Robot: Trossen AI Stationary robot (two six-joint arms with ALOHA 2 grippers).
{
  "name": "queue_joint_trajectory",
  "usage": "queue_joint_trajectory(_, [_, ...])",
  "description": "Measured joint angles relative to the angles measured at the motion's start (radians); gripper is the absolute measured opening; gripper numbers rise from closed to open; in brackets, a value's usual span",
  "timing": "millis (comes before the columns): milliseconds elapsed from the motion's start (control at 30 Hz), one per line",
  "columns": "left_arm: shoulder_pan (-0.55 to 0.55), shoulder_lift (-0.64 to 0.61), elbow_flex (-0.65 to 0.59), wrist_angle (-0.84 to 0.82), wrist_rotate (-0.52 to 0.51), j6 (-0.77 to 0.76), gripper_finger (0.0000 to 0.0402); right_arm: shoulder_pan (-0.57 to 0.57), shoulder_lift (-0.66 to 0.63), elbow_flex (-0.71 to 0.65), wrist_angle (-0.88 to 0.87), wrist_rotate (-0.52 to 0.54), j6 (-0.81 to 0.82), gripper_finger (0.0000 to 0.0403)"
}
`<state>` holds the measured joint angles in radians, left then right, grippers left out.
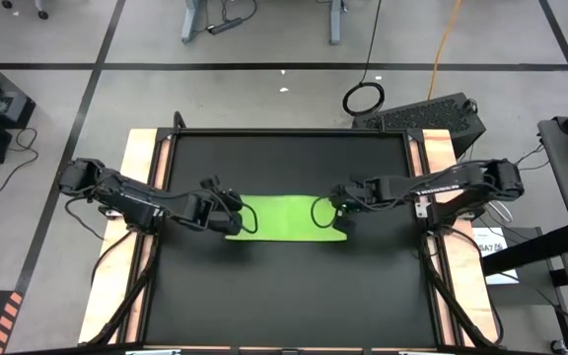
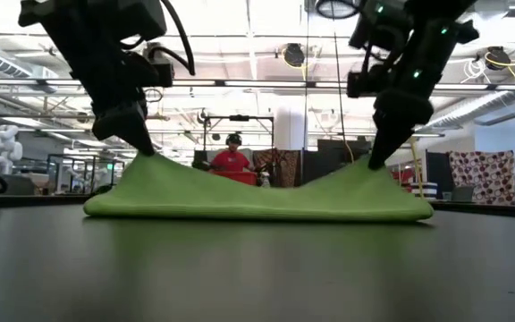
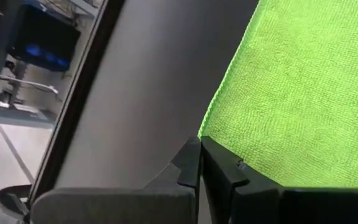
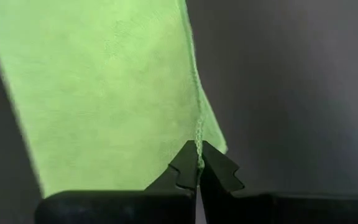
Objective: Roll towel into tight, uniform cylinder
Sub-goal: Fold the green towel, then roll the green towel
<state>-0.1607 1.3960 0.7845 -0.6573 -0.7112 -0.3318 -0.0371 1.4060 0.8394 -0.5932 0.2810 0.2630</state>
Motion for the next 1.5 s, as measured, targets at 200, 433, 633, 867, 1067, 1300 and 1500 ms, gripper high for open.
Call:
queue_joint_trajectory(200, [0.014,0.000,0.000,0.003,0.022,0.034,0.0018,-0.058,0.092,0.000,0.008,0.000,-0.028,0.0002])
queue_joint_trajectory(433, [0.028,0.000,0.000,0.005,0.025,0.059,0.0099,-0.108,0.133,-0.015,0.012,0.003,-0.048,0.0090])
queue_joint_trajectory(633, [0.041,0.000,0.000,0.004,-0.016,0.057,0.0192,-0.117,0.064,-0.036,-0.029,0.005,-0.029,0.0170])
queue_joint_trajectory(867, [0.046,0.000,-0.002,0.066,0.054,0.102,0.0218,-0.116,-0.061,-0.041,-0.108,0.004,-0.010,0.0174])
queue_joint_trajectory(1067, [0.042,0.000,-0.046,0.210,0.199,0.185,0.0218,-0.061,-0.142,-0.040,-0.018,-0.123,0.013,0.0163])
queue_joint_trajectory(1300, [0.055,0.000,-0.108,0.279,0.258,0.201,0.0218,0.114,-0.105,-0.040,0.179,-0.208,0.029,0.0152])
queue_joint_trajectory(1500, [0.078,0.005,-0.153,0.377,0.353,0.212,0.0219,0.204,0.007,-0.040,0.283,-0.201,0.055,0.0141])
